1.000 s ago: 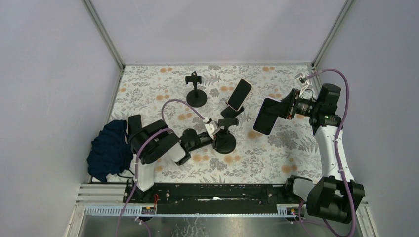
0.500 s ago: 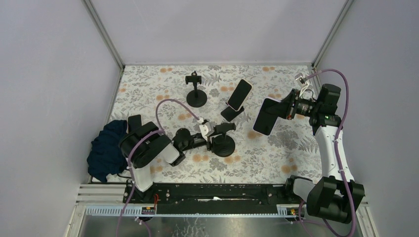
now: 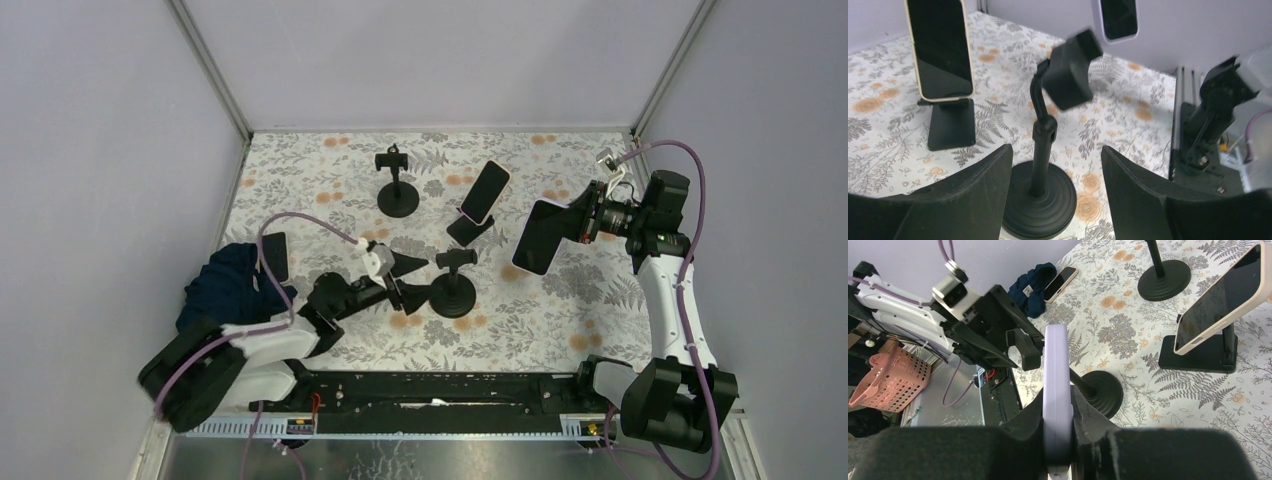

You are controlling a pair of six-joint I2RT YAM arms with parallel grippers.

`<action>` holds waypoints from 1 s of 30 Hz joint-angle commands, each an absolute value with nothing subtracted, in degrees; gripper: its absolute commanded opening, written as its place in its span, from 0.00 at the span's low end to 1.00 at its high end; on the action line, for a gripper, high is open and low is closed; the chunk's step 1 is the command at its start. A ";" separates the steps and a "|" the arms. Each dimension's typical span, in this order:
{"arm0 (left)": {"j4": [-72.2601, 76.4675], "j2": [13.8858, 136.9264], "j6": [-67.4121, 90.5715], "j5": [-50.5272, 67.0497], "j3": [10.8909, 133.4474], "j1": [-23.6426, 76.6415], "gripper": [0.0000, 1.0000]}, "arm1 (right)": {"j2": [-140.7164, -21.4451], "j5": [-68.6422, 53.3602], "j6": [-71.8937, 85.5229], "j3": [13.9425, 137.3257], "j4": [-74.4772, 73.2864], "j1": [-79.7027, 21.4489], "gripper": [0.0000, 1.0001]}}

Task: Place the phone on the phone stand
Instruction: Adjust the phone stand at the center of the board.

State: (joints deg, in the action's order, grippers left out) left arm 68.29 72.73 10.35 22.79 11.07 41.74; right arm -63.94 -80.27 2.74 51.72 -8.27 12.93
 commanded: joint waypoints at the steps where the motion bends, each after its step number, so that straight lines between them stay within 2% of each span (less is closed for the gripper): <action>1: 44.45 59.21 16.09 19.58 14.73 42.00 0.73 | -63.63 -83.77 2.21 52.21 -6.86 13.20 0.00; 8: 22.72 46.79 23.46 10.42 24.06 41.93 0.82 | -63.46 -83.85 2.05 52.12 -6.86 13.25 0.00; 11: 16.83 45.98 29.00 6.70 28.20 41.96 0.98 | -63.46 -83.97 2.05 52.12 -6.89 13.24 0.00; 20: 0.52 51.35 38.46 6.03 42.65 42.98 0.99 | -63.80 -84.29 1.85 52.12 -6.95 13.26 0.00; 24: -13.09 54.28 37.19 -13.01 51.98 53.49 0.98 | -63.89 -84.59 1.87 52.19 -7.05 13.18 0.00; 30: -32.58 65.52 41.09 -40.15 68.52 68.71 0.97 | -63.90 -84.82 1.67 52.38 -7.47 13.18 0.00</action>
